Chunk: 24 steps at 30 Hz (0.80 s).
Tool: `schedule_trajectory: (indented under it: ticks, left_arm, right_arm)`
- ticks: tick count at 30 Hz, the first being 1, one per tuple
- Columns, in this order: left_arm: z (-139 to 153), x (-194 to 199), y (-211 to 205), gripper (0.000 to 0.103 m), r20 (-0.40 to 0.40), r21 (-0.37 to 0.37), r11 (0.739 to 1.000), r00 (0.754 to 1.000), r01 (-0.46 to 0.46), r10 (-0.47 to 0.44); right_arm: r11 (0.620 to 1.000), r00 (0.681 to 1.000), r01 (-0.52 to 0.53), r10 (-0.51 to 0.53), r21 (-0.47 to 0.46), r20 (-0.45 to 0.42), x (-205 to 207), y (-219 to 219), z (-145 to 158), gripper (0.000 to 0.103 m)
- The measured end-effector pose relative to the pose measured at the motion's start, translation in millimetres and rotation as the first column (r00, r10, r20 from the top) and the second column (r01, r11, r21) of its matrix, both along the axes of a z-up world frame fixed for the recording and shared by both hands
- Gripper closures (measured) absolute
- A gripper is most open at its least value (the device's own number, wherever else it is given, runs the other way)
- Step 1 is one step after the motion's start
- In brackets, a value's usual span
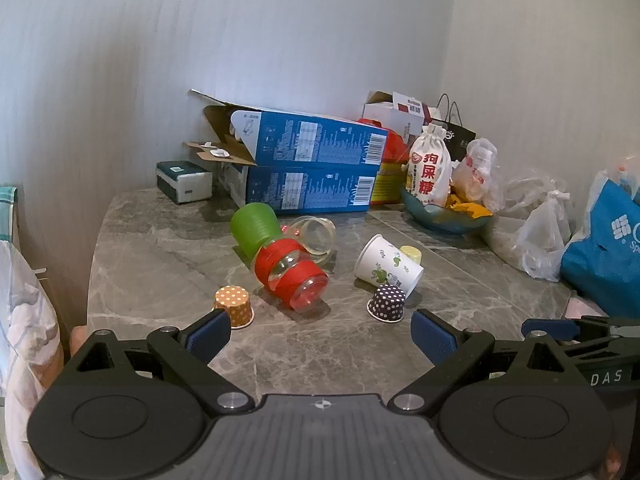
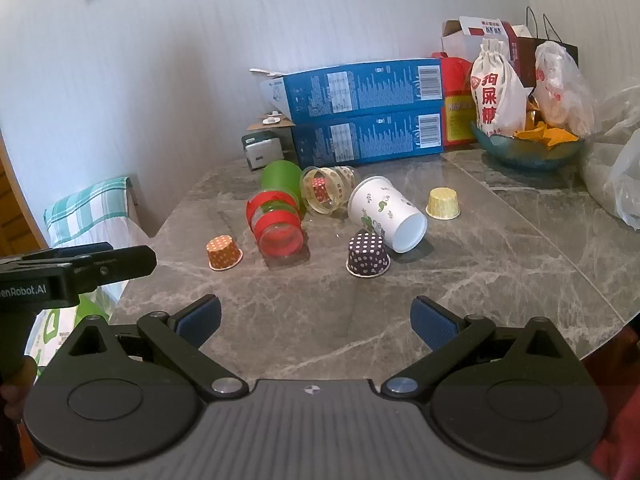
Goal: Flip cup upright
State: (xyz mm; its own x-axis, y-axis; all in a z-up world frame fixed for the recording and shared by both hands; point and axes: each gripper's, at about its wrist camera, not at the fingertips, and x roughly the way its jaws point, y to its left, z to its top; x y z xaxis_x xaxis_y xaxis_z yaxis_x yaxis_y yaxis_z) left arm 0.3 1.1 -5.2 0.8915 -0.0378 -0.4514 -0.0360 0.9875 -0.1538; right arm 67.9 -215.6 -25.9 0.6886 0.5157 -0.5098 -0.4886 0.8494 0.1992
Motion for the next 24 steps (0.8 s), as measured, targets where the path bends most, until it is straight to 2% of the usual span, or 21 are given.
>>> schedule_trajectory:
  ticks: [24]
  left_arm:
    - [-4.1,2.5,-2.5,0.005,-0.014,-0.003,1.0,1.0,0.0,0.0]
  right_arm:
    - [1.0,1.0,-0.006,0.006,0.006,-0.016,4.2,-2.7,-3.3,0.001]
